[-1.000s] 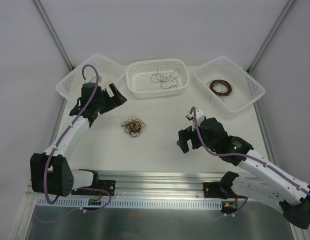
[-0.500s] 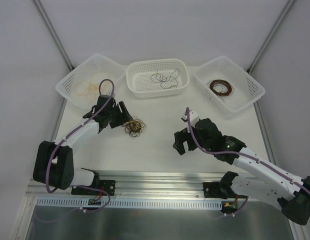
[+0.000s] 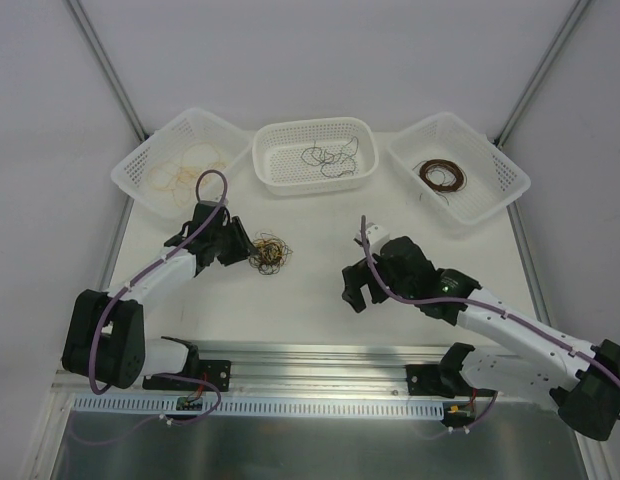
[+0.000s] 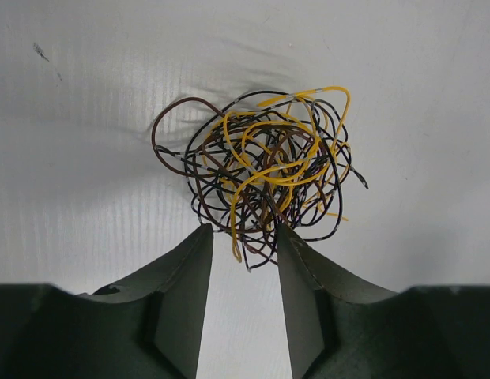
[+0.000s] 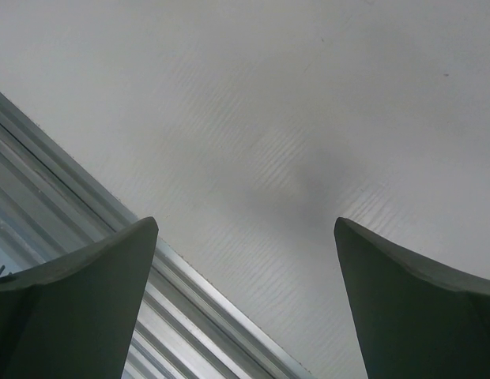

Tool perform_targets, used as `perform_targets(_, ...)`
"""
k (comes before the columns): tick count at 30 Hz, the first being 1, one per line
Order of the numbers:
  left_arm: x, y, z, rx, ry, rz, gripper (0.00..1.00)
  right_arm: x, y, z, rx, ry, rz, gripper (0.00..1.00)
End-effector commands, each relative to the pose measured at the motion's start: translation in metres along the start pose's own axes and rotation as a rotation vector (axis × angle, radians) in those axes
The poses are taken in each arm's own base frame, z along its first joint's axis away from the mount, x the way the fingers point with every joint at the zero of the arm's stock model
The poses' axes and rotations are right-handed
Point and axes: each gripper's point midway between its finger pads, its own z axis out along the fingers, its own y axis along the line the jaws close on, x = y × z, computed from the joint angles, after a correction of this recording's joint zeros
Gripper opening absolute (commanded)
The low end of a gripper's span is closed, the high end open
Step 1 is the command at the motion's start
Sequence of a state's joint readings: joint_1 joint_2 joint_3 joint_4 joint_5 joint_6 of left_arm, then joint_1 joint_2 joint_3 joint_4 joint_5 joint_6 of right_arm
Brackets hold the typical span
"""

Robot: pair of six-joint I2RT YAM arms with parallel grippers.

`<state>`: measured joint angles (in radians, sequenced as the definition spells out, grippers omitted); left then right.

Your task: Untangle the cables

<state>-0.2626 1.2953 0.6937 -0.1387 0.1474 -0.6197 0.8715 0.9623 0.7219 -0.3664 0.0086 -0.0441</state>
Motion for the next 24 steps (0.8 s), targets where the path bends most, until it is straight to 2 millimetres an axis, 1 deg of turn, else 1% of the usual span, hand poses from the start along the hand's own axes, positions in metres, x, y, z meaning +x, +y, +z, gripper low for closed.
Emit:
perform_targets(1, -0.009, -0.009, -0.002, 0.02, -0.031, 0.006, 0.35, -0.022, 0.015, 0.0, -0.057, -0.061, 0.004, 1.0)
perform_targets(3, -0.008, -0.01, -0.002, 0.023, -0.023, 0.002, 0.3, -0.023, 0.016, 0.001, -0.06, -0.06, 0.003, 1.0)
perform_targets(4, -0.008, -0.011, -0.002, 0.027, -0.023, -0.001, 0.25, -0.021, 0.016, 0.002, -0.058, -0.056, 0.002, 1.0)
perform_targets(6, -0.009, -0.013, -0.003, 0.032, -0.024, 0.001, 0.19, -0.021, 0.017, 0.002, -0.058, -0.056, 0.002, 0.99)
perform_targets(7, -0.01, -0.015, -0.004, 0.036, -0.027, 0.003, 0.12, -0.019, 0.016, 0.003, -0.055, -0.051, 0.002, 0.99)
perform_targets(9, -0.009, -0.018, -0.005, 0.047, -0.027, 0.006, 0.03, -0.019, 0.017, 0.005, -0.058, -0.047, 0.0, 1.0)
perform_targets(10, -0.008, -0.02, -0.007, 0.055, -0.026, 0.009, 0.0, -0.018, 0.017, 0.006, -0.056, -0.044, 0.003, 1.0)
perform_targets(12, -0.007, -0.026, -0.009, 0.073, -0.026, 0.02, 0.0, -0.019, 0.018, 0.007, -0.059, -0.045, 0.002, 1.0)
perform_targets(15, -0.001, -0.049, -0.018, 0.136, -0.019, 0.051, 0.0, -0.023, 0.019, 0.01, -0.061, -0.058, 0.01, 1.0)
perform_targets(16, 0.009, -0.06, -0.019, 0.162, -0.001, 0.081, 0.0, -0.024, 0.019, 0.011, -0.057, -0.064, 0.013, 1.0)
perform_targets(18, 0.013, -0.077, -0.023, 0.193, 0.004, 0.108, 0.0, -0.029, 0.02, 0.015, -0.061, -0.08, 0.023, 1.0)
perform_targets(19, 0.027, -0.09, -0.024, 0.219, 0.032, 0.138, 0.0, -0.032, 0.02, 0.016, -0.059, -0.09, 0.025, 1.0)
perform_targets(21, 0.034, -0.108, -0.027, 0.247, 0.043, 0.168, 0.0, -0.037, 0.023, 0.019, -0.066, -0.107, 0.049, 1.0)
perform_targets(22, 0.046, -0.12, -0.03, 0.271, 0.064, 0.201, 0.0, -0.04, 0.018, 0.021, -0.038, -0.121, 0.057, 1.0)
perform_targets(23, 0.05, -0.128, -0.031, 0.286, 0.068, 0.222, 0.0, -0.045, 0.017, 0.022, -0.031, -0.14, 0.066, 1.0)
perform_targets(24, 0.051, -0.137, -0.034, 0.303, 0.069, 0.237, 0.0, -0.044, 0.016, 0.024, -0.028, -0.142, 0.081, 0.99)
